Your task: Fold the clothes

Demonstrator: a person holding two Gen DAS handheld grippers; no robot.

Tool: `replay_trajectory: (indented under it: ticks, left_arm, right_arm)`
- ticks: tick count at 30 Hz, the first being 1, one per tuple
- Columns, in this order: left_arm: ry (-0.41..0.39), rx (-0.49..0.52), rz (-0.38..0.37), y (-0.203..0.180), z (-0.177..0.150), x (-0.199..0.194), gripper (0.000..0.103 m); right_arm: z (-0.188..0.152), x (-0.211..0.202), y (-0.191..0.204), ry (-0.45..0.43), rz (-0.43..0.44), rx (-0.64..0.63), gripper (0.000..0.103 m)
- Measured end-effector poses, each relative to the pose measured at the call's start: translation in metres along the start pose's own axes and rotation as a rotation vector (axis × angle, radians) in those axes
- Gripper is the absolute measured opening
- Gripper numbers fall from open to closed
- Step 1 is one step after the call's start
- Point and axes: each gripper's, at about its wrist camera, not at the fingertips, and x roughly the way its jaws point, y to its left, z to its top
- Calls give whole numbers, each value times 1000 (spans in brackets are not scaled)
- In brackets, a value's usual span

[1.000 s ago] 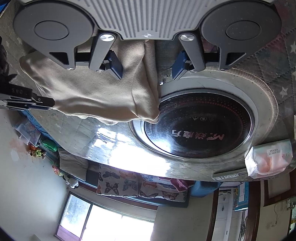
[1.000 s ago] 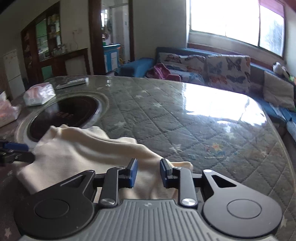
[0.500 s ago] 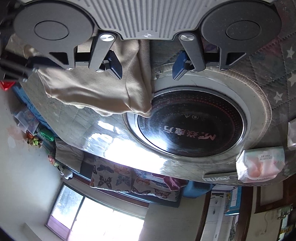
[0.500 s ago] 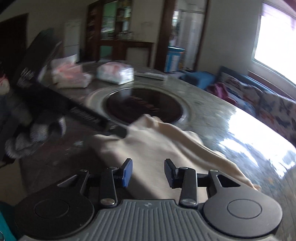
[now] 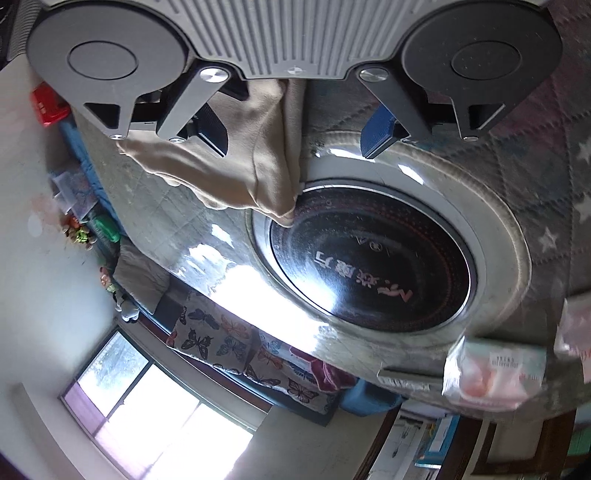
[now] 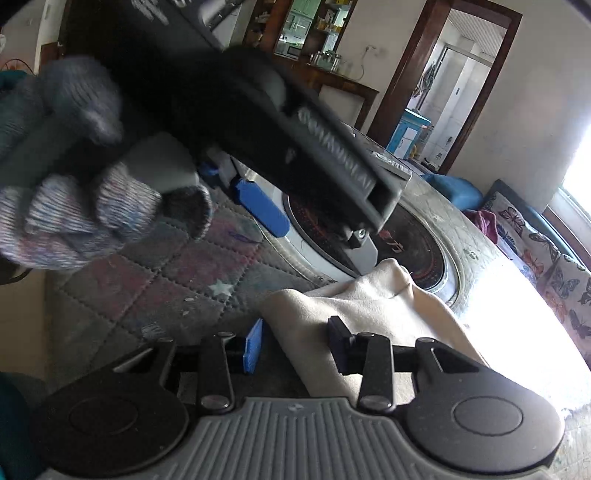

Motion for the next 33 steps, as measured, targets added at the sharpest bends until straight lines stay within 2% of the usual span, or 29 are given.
replay_trajectory:
  ticks: [3,4,9,16,20,21,23,26,29,31,33]
  left_arm:
    - [27,-72,-43,5,-1,4,81]
    - [34,-105,-55,7,-1,6,81]
    - [51,-243,-93,13,-1,15,85]
    - [101,-365,-194,13,2,35,83]
    - [126,-409,-241,17,-2,48,67]
    - [120,-413,-241,18,-3,49,55]
    - [123,-438,-238,24,-5,52,41]
    - [134,-476,-243,33,-5,52,36]
    - [137,-468,-232,32,-3,51,35]
    - [137,-462,-227,31,-2,51,35]
    - [140,-460,-225,30,-1,50,35]
  right_arm:
    - [0,-1,-1,-5,-13,9,19]
    - [1,-3,-4,-13,-8,25,16]
    - [2,-20,-26,-67,20,160,12]
    - [0,-43,-52,-123,54,275,6]
    - [-6,-54,-57,-142,81,278,1]
    - [-8,-56,-56,-142,84,271,1]
    - [-11,-61,-53,-143,88,257,1]
    - [-15,-62,-49,-124,68,226,5]
    - [-18,-63,-44,-101,46,213,14]
    - [-18,-60,-39,-95,31,196,40]
    - [-18,-55,-33,-95,14,169,43]
